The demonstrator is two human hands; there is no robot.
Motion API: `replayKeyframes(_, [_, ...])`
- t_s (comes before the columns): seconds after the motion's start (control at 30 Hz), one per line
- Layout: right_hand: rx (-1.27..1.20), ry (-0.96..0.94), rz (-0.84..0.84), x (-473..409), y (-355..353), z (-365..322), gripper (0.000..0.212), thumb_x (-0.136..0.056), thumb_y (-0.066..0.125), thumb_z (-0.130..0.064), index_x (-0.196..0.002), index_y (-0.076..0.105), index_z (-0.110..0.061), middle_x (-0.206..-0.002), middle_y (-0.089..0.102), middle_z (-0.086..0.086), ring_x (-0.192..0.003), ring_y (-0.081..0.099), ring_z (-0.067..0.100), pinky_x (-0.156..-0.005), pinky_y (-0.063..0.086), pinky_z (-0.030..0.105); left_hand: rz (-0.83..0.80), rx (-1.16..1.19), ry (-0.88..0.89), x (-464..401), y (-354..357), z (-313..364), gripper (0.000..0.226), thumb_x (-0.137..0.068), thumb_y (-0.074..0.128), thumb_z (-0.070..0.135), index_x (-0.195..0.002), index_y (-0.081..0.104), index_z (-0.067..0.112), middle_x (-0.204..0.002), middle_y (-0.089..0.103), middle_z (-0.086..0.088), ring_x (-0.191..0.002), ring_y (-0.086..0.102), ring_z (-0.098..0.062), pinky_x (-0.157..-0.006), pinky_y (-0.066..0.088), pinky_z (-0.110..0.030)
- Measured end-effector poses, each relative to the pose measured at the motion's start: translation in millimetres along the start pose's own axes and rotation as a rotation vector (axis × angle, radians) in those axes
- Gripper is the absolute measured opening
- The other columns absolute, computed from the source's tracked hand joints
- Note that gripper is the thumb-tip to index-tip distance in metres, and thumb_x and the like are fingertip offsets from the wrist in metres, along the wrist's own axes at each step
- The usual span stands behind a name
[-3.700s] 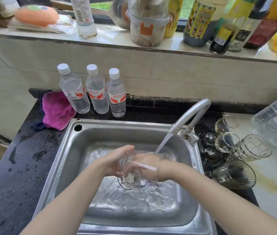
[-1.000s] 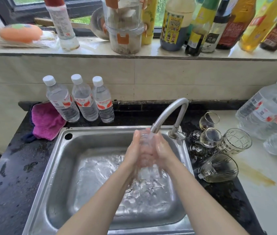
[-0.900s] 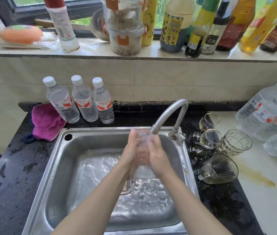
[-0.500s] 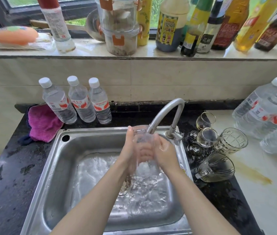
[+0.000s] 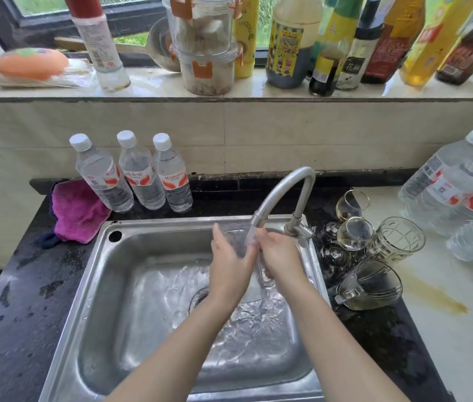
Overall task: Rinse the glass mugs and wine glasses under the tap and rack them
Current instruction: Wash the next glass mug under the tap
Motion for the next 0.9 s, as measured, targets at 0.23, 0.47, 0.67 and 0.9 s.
replayKeyframes(0.23, [-0.312,0.059,-0.145,15,8,-15,0.053,-0.099,0.043,-0.039,-0.051,0.032,-0.02,-0.038,0.023,-0.005,-0.03,0.016,0.008,-0.035,0.013,0.014,0.116,-0.082,0.354,-6,-20,29,0.087,-0.085,0.051,0.055,-0.148,0.017,0.004,-0.153,0.023,-0.013,-0.14,0.018,-0.014,-0.112,0.013,-0.021])
replayKeyframes(0.47, [-0.05,-0.006,-0.155,23,4,2,0.056,-0.098,0.042,-0.044,-0.046,0.044,-0.022,-0.048,0.028,-0.001,-0.037,0.021,0.009,-0.04,0.017,0.023,-0.126,-0.657,0.368,-21,-1,56,0.042,-0.098,0.025,0.03,-0.1,0.062,0.011,-0.106,0.064,-0.007,-0.101,0.058,-0.028,-0.072,0.038,-0.031])
replayKeyframes(0.67, [0.083,-0.194,-0.07,26,-7,-12,0.05,-0.095,0.051,-0.034,-0.05,0.035,-0.016,-0.054,0.026,0.004,-0.052,0.022,0.016,-0.054,0.017,0.032,-0.578,-0.443,-0.046,-30,24,41,0.026,-0.096,0.037,0.011,-0.093,0.058,-0.002,-0.08,0.052,-0.009,-0.071,0.049,-0.022,-0.06,0.04,-0.027])
replayKeyframes(0.9, [-0.133,-0.019,-0.018,18,-10,10,0.057,-0.098,0.047,-0.032,-0.043,0.048,-0.02,-0.042,0.031,-0.01,-0.038,0.024,0.007,-0.043,0.023,0.022,-0.533,0.067,-0.058,-31,13,22,0.018,-0.093,0.053,0.029,-0.092,0.064,0.015,-0.092,0.067,-0.005,-0.082,0.065,-0.021,-0.079,0.056,-0.04])
Point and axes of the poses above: each hand's wrist, its own x-axis away from the middle knuckle, its own y-axis out of the palm, z = x × y, the point moved 10 cm from there along -x, towards the middle knuckle
